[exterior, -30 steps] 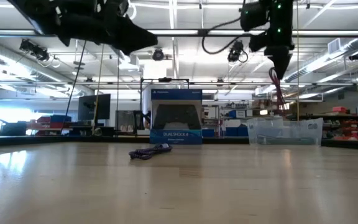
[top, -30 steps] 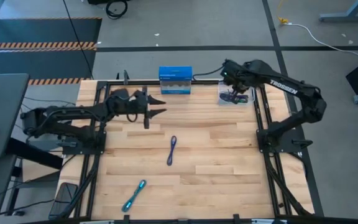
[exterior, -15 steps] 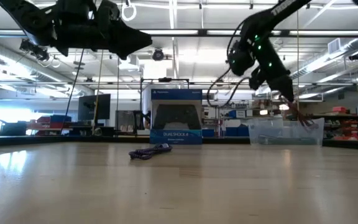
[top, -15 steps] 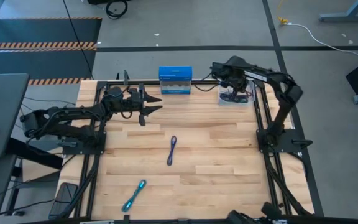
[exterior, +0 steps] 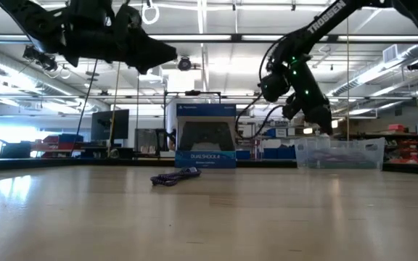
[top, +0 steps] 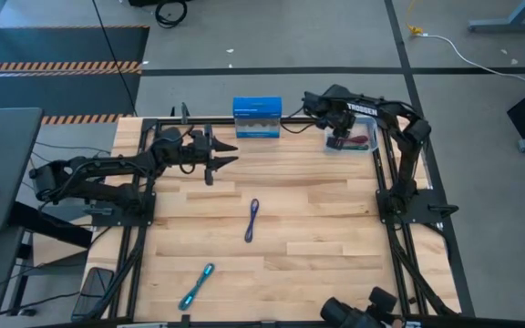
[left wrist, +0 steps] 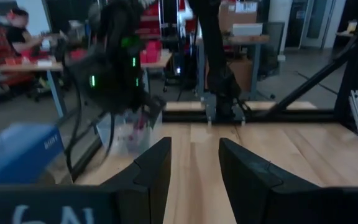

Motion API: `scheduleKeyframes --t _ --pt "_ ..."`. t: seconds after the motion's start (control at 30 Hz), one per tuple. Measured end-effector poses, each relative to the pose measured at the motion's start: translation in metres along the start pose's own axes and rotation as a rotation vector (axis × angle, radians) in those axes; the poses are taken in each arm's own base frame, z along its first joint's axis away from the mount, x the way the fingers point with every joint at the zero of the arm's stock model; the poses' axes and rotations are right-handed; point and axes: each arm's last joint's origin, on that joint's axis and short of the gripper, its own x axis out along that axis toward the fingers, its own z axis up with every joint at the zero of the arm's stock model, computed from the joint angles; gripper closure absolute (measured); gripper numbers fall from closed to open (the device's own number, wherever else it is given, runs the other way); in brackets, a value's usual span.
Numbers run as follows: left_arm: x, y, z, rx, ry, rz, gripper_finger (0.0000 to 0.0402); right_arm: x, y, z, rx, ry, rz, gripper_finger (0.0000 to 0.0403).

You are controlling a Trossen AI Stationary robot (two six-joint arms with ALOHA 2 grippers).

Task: Pick and place USB-C Cables
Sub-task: Put the pink charger cable into the bin, then put the blue charger cable into the bin

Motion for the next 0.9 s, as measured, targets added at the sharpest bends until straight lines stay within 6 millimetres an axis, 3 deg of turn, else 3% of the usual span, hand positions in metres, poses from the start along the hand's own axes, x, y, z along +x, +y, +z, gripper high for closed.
scheduleKeyframes --t 0.2,0.3,0.4,0.6,0.77,0.9 --pt "0.000 0.000 -0.007 -0.070 0.068 -0.002 0.0260 -0.031 -0.001 -0.022 0.000 -0.120 -0.004 0.0278" --pt "0.000 -0.001 -0.007 -0.148 0.074 -0.008 0.0260 -0.058 0.002 -0.038 0.006 -0.296 0.093 0.0266" --pt "0.000 -0.003 -0.011 -0.184 0.108 -0.056 0.0260 -0.087 0.016 -0.052 -0.099 -0.529 0.244 0.0263" --pt "0.001 -0.016 -0.022 -0.289 0.237 -0.106 0.0260 -0.122 0.084 -0.060 -0.456 -0.815 0.321 0.0265" --pt "0.000 -0.028 -0.030 -0.336 0.338 -0.145 0.0260 -0.127 0.154 -0.048 -0.710 -0.922 0.314 0.0265" --pt "-0.007 -0.034 -0.030 -0.361 0.407 -0.137 0.0260 -0.130 0.198 -0.035 -0.849 -1.029 0.319 0.0266"
